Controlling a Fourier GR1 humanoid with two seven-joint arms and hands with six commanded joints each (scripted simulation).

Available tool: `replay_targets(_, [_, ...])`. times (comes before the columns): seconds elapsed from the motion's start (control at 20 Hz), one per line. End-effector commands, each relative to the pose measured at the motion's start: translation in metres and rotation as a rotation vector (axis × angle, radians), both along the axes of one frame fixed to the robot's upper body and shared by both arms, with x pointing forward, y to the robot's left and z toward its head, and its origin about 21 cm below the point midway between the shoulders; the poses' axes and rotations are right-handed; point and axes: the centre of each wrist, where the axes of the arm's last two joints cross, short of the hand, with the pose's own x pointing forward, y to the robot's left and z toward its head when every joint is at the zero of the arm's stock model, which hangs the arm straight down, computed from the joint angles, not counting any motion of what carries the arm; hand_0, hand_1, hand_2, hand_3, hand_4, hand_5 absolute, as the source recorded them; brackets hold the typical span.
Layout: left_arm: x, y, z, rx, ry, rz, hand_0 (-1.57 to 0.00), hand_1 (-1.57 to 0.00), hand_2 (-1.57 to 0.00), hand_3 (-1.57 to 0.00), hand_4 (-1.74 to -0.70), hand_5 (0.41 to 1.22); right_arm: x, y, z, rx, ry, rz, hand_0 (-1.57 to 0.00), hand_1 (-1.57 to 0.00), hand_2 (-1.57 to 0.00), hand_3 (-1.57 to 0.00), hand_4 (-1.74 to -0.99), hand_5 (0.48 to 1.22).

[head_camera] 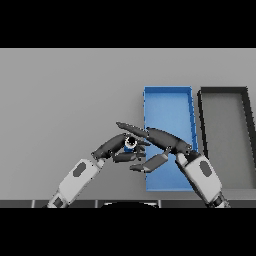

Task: Pick up the blue pipe and place it into the blue bin.

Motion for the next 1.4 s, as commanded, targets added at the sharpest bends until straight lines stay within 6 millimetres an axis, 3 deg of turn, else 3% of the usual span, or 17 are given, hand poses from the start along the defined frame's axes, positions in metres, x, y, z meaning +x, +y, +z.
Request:
replay_targets(0.0, [0.001, 0.002, 0.0, 0.003, 0.007, -0.006, -1.57, -1.57, -1.57, -1.5, -1.73, 1.221, 0.003, 0.004, 0.001, -0.004, 0.004, 0.001, 0.0, 0.0, 0.0, 0.0, -1.233, 0.528])
replay_targets(0.2, [0.001, -0.002, -0.002, 0.016, 0.018, -0.01, -1.57, -1.57, -1.57, -1.51, -1.73, 1.221, 0.016, 0.024, 0.001, -0.04, 0.02, 0.012, 0.0, 0.0, -0.01, 0.0, -1.223, 0.512])
replay_targets(0.35, [0.002, 0.006, -0.001, -0.002, 0.033, -0.024, -1.57, -1.57, -1.57, -1.47, -1.72, 1.221, 0.024, 0.035, 0.0, -0.044, 0.023, 0.061, -0.01, -0.04, -0.07, -0.01, -1.241, 0.516])
replay_targets(0.4, [0.001, 0.006, -0.001, -0.009, 0.029, -0.041, -1.57, -1.57, -1.57, -1.4, -1.72, 1.221, 0.027, 0.036, 0.001, -0.052, 0.022, 0.071, -0.05, -0.08, -0.11, -0.04, -1.268, 0.519])
replay_targets(0.45, [0.004, 0.002, 0.001, 0.0, -0.012, -0.037, -1.5, -1.39, -1.37, -1.15, -1.63, 1.221, 0.029, 0.043, 0.0, -0.073, 0.027, 0.082, -0.14, -0.17, -0.19, -0.11, -1.308, 0.523])
replay_targets(0.55, [0.001, 0.004, 0.0, 0.151, -0.051, -0.005, -0.99, -0.9, -0.87, -0.74, -1.59, 1.221, 0.031, 0.046, 0.002, -0.074, 0.024, 0.101, -0.48, -0.5, -0.5, -0.37, -1.39, 0.538])
replay_targets(0.6, [-0.001, 0.006, 0.0, 0.134, -0.067, 0.011, -0.88, -0.83, -0.8, -0.67, -1.61, 1.221, 0.03, 0.045, 0.002, -0.071, 0.018, 0.119, -0.7, -0.71, -0.71, -0.56, -1.453, 0.551])
replay_targets(0.65, [0.001, 0.004, 0.004, 0.111, -0.081, 0.008, -0.89, -0.87, -0.85, -0.66, -1.64, 1.221, 0.03, 0.049, 0.002, -0.067, 0.03, 0.133, -0.87, -0.89, -0.89, -0.7, -1.503, 0.573])
replay_targets(0.7, [0.0, 0.002, 0.004, 0.081, -0.067, 0.01, -1.03, -1.01, -0.99, -0.62, -1.66, 1.192, 0.03, 0.051, 0.0, -0.053, 0.054, 0.146, -1.01, -1.02, -1.02, -0.83, -1.541, 0.604])
replay_targets(0.8, [-0.001, -0.001, 0.001, -0.011, -0.036, 0.001, -1.22, -1.21, -1.2, -0.52, -1.69, 1.203, 0.029, 0.052, -0.001, -0.046, 0.091, 0.138, -1.21, -1.22, -1.22, -1.1, -1.492, 0.706])
replay_targets(0.85, [-0.002, 0.0, 0.002, -0.039, -0.024, -0.005, -1.29, -1.28, -1.27, -0.53, -1.7, 1.206, 0.028, 0.053, -0.001, -0.015, 0.086, 0.142, -1.28, -1.29, -1.29, -1.19, -1.475, 0.809])
replay_targets(0.95, [-0.002, 0.003, 0.003, -0.04, -0.014, -0.007, -1.39, -1.39, -1.38, -0.55, -1.71, 1.212, 0.025, 0.055, -0.002, 0.002, 0.055, 0.132, -1.39, -1.39, -1.39, -1.33, -1.458, 0.957])
replay_targets(1.05, [-0.001, 0.003, 0.001, -0.011, -0.025, -0.011, -1.46, -1.45, -1.45, -0.59, -1.72, 1.215, 0.02, 0.054, -0.006, 0.0, 0.015, 0.134, -1.45, -1.46, -1.46, -1.42, -1.459, 1.052])
replay_targets(1.15, [0.0, 0.002, 0.003, 0.013, -0.032, -0.011, -1.5, -1.45, -1.49, -0.53, -1.73, 1.217, 0.022, 0.054, -0.006, 0.009, -0.007, 0.14, -1.5, -1.5, -1.5, -1.47, -1.469, 1.113])
replay_targets(1.25, [0.0, 0.002, 0.0, 0.013, -0.052, -0.015, -1.5, -1.36, -1.52, -0.51, -1.73, 1.219, 0.021, 0.055, -0.004, -0.005, 0.019, 0.146, -1.52, -1.52, -1.52, -1.51, -1.473, 1.152])
replay_targets(1.3, [0.0, 0.003, 0.0, 0.024, -0.063, -0.029, -1.43, -1.22, -1.35, -0.53, -1.64, 1.219, 0.02, 0.055, -0.006, 0.0, 0.033, 0.156, -1.53, -1.53, -1.53, -1.52, -1.474, 1.166])
replay_targets(1.35, [0.001, 0.004, 0.001, 0.042, -0.076, -0.037, -1.41, -1.19, -1.24, -0.52, -1.54, 1.219, 0.019, 0.055, -0.006, 0.007, 0.033, 0.162, -1.54, -1.54, -1.54, -1.53, -1.477, 1.177])
